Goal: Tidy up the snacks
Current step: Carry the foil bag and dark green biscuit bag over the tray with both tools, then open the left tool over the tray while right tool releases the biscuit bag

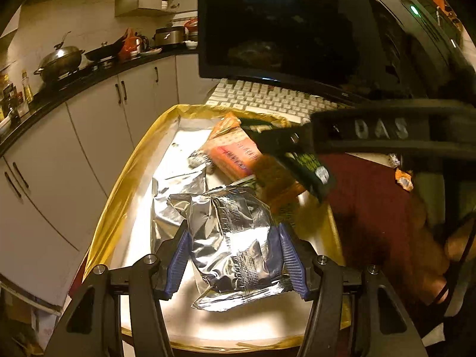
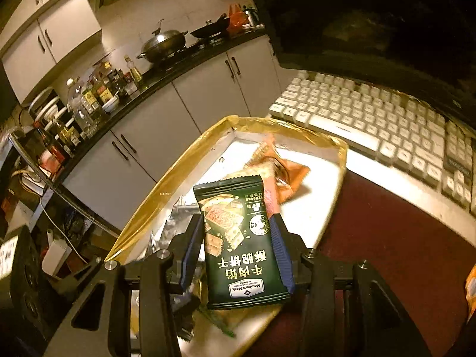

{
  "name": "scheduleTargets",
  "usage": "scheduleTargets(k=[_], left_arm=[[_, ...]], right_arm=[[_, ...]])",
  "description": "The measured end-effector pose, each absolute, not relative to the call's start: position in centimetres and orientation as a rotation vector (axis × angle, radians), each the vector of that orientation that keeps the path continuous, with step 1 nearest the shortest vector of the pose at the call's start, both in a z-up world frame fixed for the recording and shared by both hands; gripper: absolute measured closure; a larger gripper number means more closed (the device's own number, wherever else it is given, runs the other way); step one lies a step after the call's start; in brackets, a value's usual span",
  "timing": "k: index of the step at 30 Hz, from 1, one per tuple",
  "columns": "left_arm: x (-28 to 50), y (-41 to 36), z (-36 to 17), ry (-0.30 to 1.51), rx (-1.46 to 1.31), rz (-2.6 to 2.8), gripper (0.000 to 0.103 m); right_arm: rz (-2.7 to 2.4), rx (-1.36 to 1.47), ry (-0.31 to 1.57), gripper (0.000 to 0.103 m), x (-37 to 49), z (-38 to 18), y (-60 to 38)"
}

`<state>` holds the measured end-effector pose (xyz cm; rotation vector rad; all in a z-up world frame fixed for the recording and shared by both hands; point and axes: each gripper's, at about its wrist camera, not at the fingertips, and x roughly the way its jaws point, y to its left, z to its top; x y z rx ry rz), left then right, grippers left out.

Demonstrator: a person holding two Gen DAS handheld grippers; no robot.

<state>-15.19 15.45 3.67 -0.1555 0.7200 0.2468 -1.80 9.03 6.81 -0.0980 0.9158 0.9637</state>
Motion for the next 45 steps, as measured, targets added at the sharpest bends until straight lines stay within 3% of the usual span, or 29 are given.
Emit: scheduleTargets(k=[19,45], left_arm=[[-15.5,13.0,2.7,0.664,0.031,0.332,0.042],[-15.6,10.1,2.4,0.622,0.156,0.414,0.041]], right_arm=[[1.044,-0.273,0.925,0.058,0.2,5.9,18.1],[1.030,-0.373,0.899,0.058,-1.0,4.2,19.3]])
